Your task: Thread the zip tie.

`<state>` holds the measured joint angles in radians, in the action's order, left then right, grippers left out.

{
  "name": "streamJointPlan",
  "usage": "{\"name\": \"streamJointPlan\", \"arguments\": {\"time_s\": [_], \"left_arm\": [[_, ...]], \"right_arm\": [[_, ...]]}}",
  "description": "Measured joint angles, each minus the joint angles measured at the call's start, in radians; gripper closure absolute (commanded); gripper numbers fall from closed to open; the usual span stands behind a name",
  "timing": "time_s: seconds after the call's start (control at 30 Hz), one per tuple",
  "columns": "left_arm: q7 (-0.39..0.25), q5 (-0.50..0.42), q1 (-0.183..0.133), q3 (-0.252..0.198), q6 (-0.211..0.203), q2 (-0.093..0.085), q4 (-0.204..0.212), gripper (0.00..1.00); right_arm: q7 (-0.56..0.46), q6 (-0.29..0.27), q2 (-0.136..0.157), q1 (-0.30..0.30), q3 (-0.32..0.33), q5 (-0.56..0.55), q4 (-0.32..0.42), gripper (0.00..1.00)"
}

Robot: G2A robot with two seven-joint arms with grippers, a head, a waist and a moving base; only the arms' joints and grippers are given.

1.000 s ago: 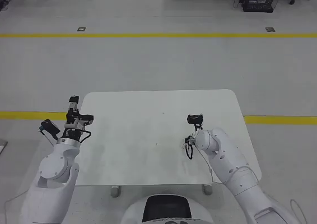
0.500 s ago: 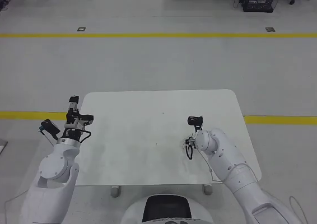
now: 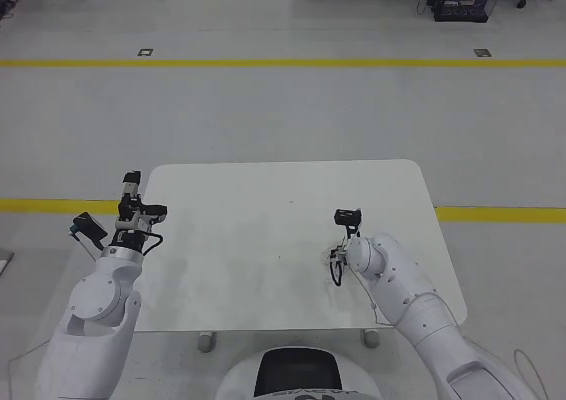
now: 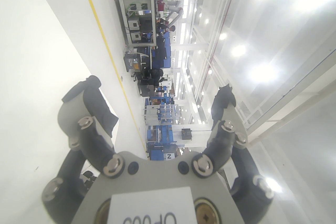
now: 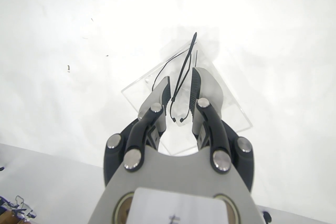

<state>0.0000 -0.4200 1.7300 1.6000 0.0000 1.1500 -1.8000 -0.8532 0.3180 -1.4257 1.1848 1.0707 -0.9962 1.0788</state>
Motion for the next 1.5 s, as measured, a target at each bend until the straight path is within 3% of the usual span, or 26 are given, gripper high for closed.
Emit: {"name": "streamJointPlan", "arguments": {"time_s": [0.23, 0.67, 0.83, 1.03, 1.17, 1.5], "left_arm": [[0.000, 0.000, 0.000, 0.000, 0.000, 0.000, 0.000, 0.00], [0.000, 0.000, 0.000, 0.000, 0.000, 0.000, 0.000, 0.00], [0.000, 0.000, 0.000, 0.000, 0.000, 0.000, 0.000, 0.00], [0.000, 0.000, 0.000, 0.000, 0.000, 0.000, 0.000, 0.00], [0.000, 0.000, 0.000, 0.000, 0.000, 0.000, 0.000, 0.00], [0.000, 0.000, 0.000, 0.000, 0.000, 0.000, 0.000, 0.00]], "right_arm": [[0.034, -0.010, -0.002, 0.002, -0.006, 0.005, -0.016, 0.89], [0.057, 0.011, -0.014, -0.025, -0.034, 0.012, -0.073, 0.89], [0.046, 0.021, -0.018, -0.033, -0.046, 0.007, -0.083, 1.00], [0.042, 0.022, -0.020, -0.041, -0.050, 0.006, -0.092, 1.00], [0.034, 0.022, -0.018, -0.032, -0.049, -0.003, -0.065, 1.00], [-0.020, 0.018, 0.005, 0.043, -0.011, -0.048, 0.095, 1.00]]}}
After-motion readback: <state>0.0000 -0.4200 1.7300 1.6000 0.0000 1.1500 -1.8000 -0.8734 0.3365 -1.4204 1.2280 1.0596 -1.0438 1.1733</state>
